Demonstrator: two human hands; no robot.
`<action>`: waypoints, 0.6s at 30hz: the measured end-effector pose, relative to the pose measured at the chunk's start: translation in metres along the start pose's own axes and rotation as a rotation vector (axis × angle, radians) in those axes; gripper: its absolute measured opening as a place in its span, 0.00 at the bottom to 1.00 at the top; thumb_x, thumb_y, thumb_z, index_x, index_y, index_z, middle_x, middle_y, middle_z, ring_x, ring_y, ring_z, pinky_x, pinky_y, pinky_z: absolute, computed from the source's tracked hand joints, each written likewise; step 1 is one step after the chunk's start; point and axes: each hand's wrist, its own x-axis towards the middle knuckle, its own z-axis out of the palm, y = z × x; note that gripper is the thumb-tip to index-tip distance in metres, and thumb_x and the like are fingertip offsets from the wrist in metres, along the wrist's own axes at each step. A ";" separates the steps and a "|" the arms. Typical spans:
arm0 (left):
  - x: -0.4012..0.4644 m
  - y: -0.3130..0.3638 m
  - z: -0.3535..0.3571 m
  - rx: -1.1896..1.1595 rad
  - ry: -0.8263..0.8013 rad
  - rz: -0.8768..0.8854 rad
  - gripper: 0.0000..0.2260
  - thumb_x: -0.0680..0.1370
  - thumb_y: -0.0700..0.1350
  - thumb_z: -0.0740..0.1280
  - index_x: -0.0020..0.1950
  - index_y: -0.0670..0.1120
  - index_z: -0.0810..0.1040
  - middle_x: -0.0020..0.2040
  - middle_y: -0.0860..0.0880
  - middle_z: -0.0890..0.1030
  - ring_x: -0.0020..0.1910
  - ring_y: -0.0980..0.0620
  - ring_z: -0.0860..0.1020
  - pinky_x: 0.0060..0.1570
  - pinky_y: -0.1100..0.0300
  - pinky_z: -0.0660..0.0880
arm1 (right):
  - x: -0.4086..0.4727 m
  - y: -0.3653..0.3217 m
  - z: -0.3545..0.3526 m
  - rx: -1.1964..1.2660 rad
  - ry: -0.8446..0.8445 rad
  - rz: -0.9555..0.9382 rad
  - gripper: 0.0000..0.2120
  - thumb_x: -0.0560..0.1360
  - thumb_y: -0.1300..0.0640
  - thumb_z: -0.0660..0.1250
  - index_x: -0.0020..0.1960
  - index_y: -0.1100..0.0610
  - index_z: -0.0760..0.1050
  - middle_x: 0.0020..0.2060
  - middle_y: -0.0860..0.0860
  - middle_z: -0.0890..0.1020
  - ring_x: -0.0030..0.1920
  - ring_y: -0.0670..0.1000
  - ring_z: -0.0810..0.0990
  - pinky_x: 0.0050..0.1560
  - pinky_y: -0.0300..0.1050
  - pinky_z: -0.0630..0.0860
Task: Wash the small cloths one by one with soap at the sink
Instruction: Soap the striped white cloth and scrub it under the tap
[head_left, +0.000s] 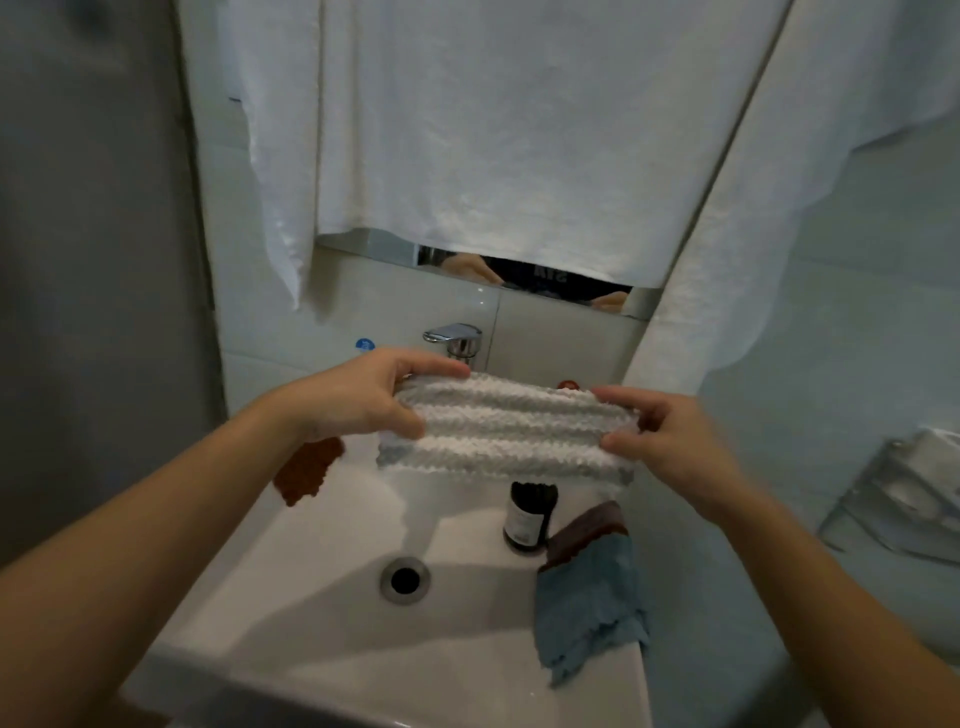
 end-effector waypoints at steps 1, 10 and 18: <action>0.006 0.004 0.007 0.000 -0.002 -0.006 0.32 0.72 0.29 0.70 0.70 0.55 0.73 0.57 0.53 0.79 0.41 0.57 0.78 0.44 0.64 0.76 | -0.002 0.004 -0.009 -0.002 0.009 0.011 0.23 0.69 0.67 0.75 0.60 0.48 0.81 0.34 0.53 0.76 0.33 0.51 0.73 0.39 0.42 0.78; 0.040 0.000 0.085 -0.157 -0.210 -0.083 0.32 0.71 0.28 0.69 0.70 0.51 0.73 0.61 0.49 0.76 0.55 0.52 0.80 0.56 0.59 0.78 | -0.054 0.056 -0.061 0.078 -0.057 0.249 0.25 0.69 0.71 0.74 0.60 0.51 0.80 0.40 0.54 0.84 0.35 0.44 0.80 0.39 0.34 0.78; 0.054 -0.029 0.149 -0.147 -0.363 -0.138 0.32 0.70 0.31 0.71 0.70 0.53 0.72 0.64 0.47 0.73 0.59 0.48 0.76 0.57 0.59 0.77 | -0.099 0.124 -0.065 0.261 -0.095 0.492 0.28 0.57 0.67 0.77 0.57 0.56 0.81 0.50 0.55 0.86 0.48 0.53 0.84 0.43 0.39 0.81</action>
